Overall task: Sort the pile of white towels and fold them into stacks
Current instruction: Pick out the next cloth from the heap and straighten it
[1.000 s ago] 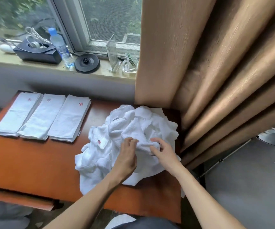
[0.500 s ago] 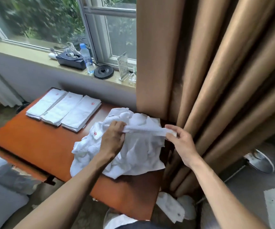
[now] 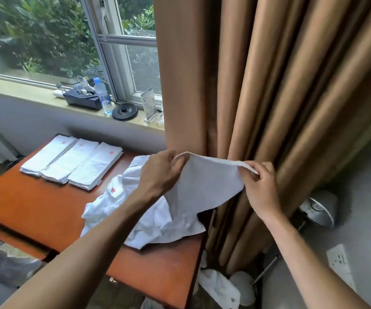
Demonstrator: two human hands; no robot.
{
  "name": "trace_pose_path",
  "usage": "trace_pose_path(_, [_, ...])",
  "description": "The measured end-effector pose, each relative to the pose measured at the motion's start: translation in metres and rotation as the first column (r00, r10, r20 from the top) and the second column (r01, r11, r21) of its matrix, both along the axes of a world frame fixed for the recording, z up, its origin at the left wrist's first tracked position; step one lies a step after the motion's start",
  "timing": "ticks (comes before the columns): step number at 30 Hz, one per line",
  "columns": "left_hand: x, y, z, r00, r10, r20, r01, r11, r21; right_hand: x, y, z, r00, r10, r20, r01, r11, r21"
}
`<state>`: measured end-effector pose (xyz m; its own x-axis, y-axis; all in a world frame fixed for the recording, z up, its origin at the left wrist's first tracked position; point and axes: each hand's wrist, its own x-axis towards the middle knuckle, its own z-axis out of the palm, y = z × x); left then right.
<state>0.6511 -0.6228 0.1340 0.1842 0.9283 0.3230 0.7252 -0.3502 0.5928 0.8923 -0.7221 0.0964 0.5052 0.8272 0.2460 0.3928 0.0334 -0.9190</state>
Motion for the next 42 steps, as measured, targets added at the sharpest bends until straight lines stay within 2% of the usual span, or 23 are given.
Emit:
trace_pose_path(3, [0.008,-0.003,-0.001,1.0,-0.015,0.012,0.016,0.998,-0.053,0.004,-0.004,-0.001,0.996,-0.026,0.083,0.032,0.997,-0.072])
trace_pose_path(6, [0.012,-0.002,-0.006,0.994,0.002,0.109,0.017,0.984,-0.176,0.001,-0.007,-0.005,0.991,-0.039,0.128,0.054,0.992,-0.111])
trace_pose_path(12, [0.026,-0.011,-0.026,0.963,0.032,0.268,0.07,0.929,-0.364,-0.007,-0.023,-0.015,0.99,0.088,0.109,-0.061,0.971,-0.231])
trace_pose_path(14, [0.033,-0.019,-0.032,0.94,0.02,0.34,0.136,0.894,-0.428,-0.015,-0.024,-0.013,0.987,0.131,0.09,-0.106,0.965,-0.241])
trace_pose_path(17, [0.036,-0.03,-0.037,0.918,-0.052,0.394,0.234,0.871,-0.432,-0.025,-0.024,-0.009,0.983,0.181,0.036,-0.168,0.956,-0.242])
trace_pose_path(20, [0.027,-0.027,-0.04,0.933,-0.1,0.345,0.232,0.901,-0.367,-0.023,-0.025,-0.006,0.981,0.196,0.011,-0.188,0.955,-0.228])
trace_pose_path(23, [0.017,-0.016,-0.043,0.97,-0.104,0.22,0.175,0.927,-0.332,-0.02,-0.022,0.005,0.967,0.255,-0.012,-0.251,0.941,-0.225])
trace_pose_path(26, [0.009,-0.007,-0.046,0.985,-0.139,0.105,0.165,0.936,-0.31,-0.02,-0.016,0.018,0.954,0.299,0.004,-0.291,0.932,-0.216])
trace_pose_path(29, [-0.002,-0.003,-0.048,0.988,-0.152,-0.008,0.143,0.95,-0.277,-0.015,-0.016,0.025,0.961,0.269,0.061,-0.25,0.944,-0.218])
trace_pose_path(32, [-0.014,0.001,-0.047,0.991,-0.125,-0.047,0.109,0.959,-0.26,-0.009,-0.017,0.028,0.968,0.229,0.101,-0.203,0.954,-0.219])
trace_pose_path(34, [-0.012,0.001,-0.043,0.99,-0.125,-0.064,0.103,0.955,-0.278,-0.009,-0.016,0.029,0.963,0.262,0.068,-0.241,0.944,-0.226])
trace_pose_path(36, [-0.005,-0.003,-0.041,0.973,-0.214,-0.087,0.182,0.942,-0.281,-0.016,-0.014,0.028,0.939,0.344,0.01,-0.331,0.91,-0.249])
trace_pose_path(38, [0.008,-0.014,-0.037,0.921,-0.389,-0.032,0.367,0.889,-0.273,-0.026,-0.012,0.025,0.912,0.41,-0.021,-0.401,0.877,-0.263])
trace_pose_path(40, [0.021,-0.024,-0.031,0.856,-0.515,0.035,0.506,0.824,-0.253,-0.033,-0.008,0.023,0.905,0.426,0.0,-0.413,0.877,-0.247])
trace_pose_path(42, [0.032,-0.023,-0.019,0.843,-0.537,0.036,0.53,0.817,-0.225,-0.034,-0.003,0.025,0.928,0.372,0.014,-0.362,0.912,-0.191])
